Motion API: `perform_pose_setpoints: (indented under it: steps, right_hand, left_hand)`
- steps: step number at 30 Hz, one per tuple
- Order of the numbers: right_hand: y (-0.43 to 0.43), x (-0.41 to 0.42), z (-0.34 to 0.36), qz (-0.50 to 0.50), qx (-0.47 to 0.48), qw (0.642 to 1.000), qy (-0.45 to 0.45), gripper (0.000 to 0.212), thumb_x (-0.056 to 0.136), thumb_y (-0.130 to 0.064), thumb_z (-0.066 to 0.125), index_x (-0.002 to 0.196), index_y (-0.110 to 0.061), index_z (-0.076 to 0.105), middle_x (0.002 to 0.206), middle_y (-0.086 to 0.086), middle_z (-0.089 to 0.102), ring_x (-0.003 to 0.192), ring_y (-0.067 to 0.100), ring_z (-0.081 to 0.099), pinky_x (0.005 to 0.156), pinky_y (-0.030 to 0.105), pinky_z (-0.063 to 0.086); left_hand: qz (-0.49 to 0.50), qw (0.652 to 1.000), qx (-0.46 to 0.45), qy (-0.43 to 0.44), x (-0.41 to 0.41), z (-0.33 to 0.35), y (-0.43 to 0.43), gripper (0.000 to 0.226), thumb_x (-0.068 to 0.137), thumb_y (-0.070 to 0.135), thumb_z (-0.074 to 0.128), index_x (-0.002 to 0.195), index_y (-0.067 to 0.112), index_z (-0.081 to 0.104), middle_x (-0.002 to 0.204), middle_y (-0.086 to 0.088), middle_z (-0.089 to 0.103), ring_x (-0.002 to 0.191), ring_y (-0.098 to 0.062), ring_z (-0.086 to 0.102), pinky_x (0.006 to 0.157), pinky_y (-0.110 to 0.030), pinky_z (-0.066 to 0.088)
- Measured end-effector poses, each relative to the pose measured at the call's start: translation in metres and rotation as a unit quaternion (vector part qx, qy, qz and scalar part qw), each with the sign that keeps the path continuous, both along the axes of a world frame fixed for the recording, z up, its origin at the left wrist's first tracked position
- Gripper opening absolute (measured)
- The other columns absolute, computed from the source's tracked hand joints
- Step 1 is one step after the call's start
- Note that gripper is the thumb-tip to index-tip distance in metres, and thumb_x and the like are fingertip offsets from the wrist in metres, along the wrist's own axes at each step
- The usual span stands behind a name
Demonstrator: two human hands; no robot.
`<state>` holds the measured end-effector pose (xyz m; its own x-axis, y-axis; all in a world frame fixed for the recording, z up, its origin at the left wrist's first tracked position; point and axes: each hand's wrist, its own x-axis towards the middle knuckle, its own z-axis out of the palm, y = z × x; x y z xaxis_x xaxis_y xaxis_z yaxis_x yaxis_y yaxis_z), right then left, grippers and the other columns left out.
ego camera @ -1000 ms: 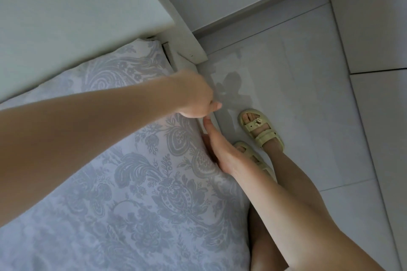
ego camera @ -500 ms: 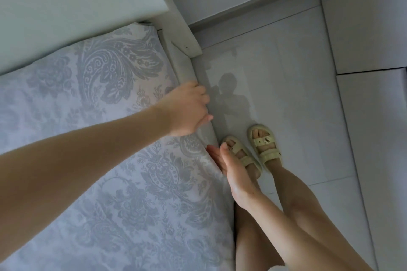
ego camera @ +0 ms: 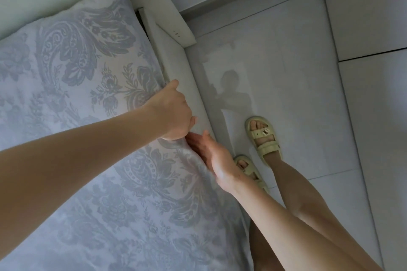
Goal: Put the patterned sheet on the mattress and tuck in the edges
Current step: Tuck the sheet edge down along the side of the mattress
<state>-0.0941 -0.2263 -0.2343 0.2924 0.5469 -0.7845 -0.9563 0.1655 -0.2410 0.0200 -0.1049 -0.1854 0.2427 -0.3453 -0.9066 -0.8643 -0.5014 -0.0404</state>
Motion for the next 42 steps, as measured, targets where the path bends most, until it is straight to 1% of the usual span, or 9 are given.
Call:
perform_pose_setpoints:
  steps: [4,10,15,18,24,27,31,36,42]
  right_hand:
    - [0.025,0.02,-0.014,0.041,0.148,0.984,0.09,0.078,0.091,-0.07,0.014,0.134,-0.015,0.049,0.133,0.005,0.055,0.128,0.022,0.048,0.109,0.036,0.035]
    - [0.037,0.016,-0.026,0.013,0.123,0.986,0.111,0.085,0.084,-0.077,0.02,0.138,-0.017,0.047,0.135,0.007,0.056,0.127,0.021,0.05,0.112,0.038,0.032]
    - [0.011,-0.016,-0.02,0.057,0.083,0.979,0.176,0.092,0.083,-0.079,0.012,0.133,-0.013,0.052,0.131,0.009,0.058,0.121,0.025,0.054,0.102,0.036,0.041]
    - [-0.001,-0.031,-0.012,0.075,-0.001,0.985,0.158,0.085,0.085,-0.076,0.015,0.111,-0.014,0.066,0.11,0.009,0.069,0.101,0.023,0.064,0.086,0.034,0.05]
    - [-0.052,-0.111,0.008,-0.076,-0.114,0.988,0.066,0.058,0.093,-0.057,0.024,0.112,-0.019,0.064,0.116,0.0,0.068,0.106,0.008,0.063,0.09,0.023,0.047]
    - [-0.067,-0.138,0.019,-0.101,-0.13,0.986,0.022,0.049,0.085,-0.056,0.03,0.112,-0.027,0.059,0.122,-0.006,0.063,0.111,0.001,0.059,0.093,0.021,0.044]
    - [-0.065,-0.151,0.023,-0.049,-0.097,0.994,-0.013,0.037,0.094,-0.048,0.028,0.113,-0.034,0.056,0.116,-0.021,0.061,0.108,-0.009,0.056,0.096,0.017,0.042]
    - [-0.065,-0.15,0.018,-0.042,-0.061,0.997,-0.036,0.039,0.099,-0.038,0.029,0.12,-0.025,0.059,0.12,-0.007,0.066,0.115,0.006,0.059,0.093,0.022,0.049]
    - [-0.058,-0.152,0.007,-0.065,0.02,0.997,0.037,0.053,0.1,-0.048,0.022,0.135,-0.019,0.049,0.128,0.0,0.061,0.119,0.012,0.057,0.099,0.027,0.044]
  left_hand:
    - [0.037,0.999,0.008,-0.012,0.002,0.009,0.0,0.057,0.102,0.039,0.008,0.095,0.019,0.061,0.097,-0.001,0.065,0.086,-0.02,0.048,0.101,-0.042,0.022]
    - [0.105,0.98,-0.155,-0.07,0.002,0.006,0.021,0.088,0.085,0.049,-0.015,0.095,0.024,0.069,0.093,0.009,0.068,0.094,-0.013,0.058,0.103,-0.036,0.028]
    - [0.025,0.998,-0.05,-0.005,-0.022,-0.003,0.007,0.068,0.098,0.044,0.002,0.101,0.024,0.067,0.096,0.004,0.068,0.098,-0.017,0.058,0.104,-0.034,0.032]
    - [0.0,1.0,0.024,0.006,-0.02,-0.005,-0.012,0.048,0.103,0.035,0.013,0.128,0.023,0.053,0.12,0.0,0.062,0.115,-0.021,0.053,0.107,-0.036,0.025]
    - [-0.005,0.994,0.111,0.005,-0.025,-0.008,-0.022,0.045,0.103,0.03,0.015,0.14,0.024,0.04,0.133,-0.003,0.054,0.123,-0.025,0.047,0.109,-0.044,0.02]
    - [0.03,0.998,-0.008,-0.053,-0.033,-0.005,-0.01,0.057,0.101,0.038,0.012,0.101,0.016,0.065,0.104,-0.004,0.065,0.1,-0.023,0.056,0.099,-0.037,0.031]
    - [0.043,0.974,-0.214,-0.062,-0.083,0.003,-0.021,0.068,0.097,0.039,0.008,0.085,0.013,0.07,0.084,-0.002,0.064,0.086,-0.023,0.054,0.09,-0.037,0.04]
    - [0.025,0.997,-0.075,0.016,-0.128,-0.009,-0.044,0.055,0.102,0.039,0.013,0.109,0.017,0.063,0.109,0.001,0.064,0.103,-0.021,0.053,0.094,-0.033,0.034]
    - [-0.028,0.999,-0.015,0.008,-0.124,-0.004,-0.055,0.044,0.104,0.032,0.015,0.123,0.026,0.054,0.108,0.002,0.065,0.105,-0.023,0.055,0.098,-0.04,0.027]
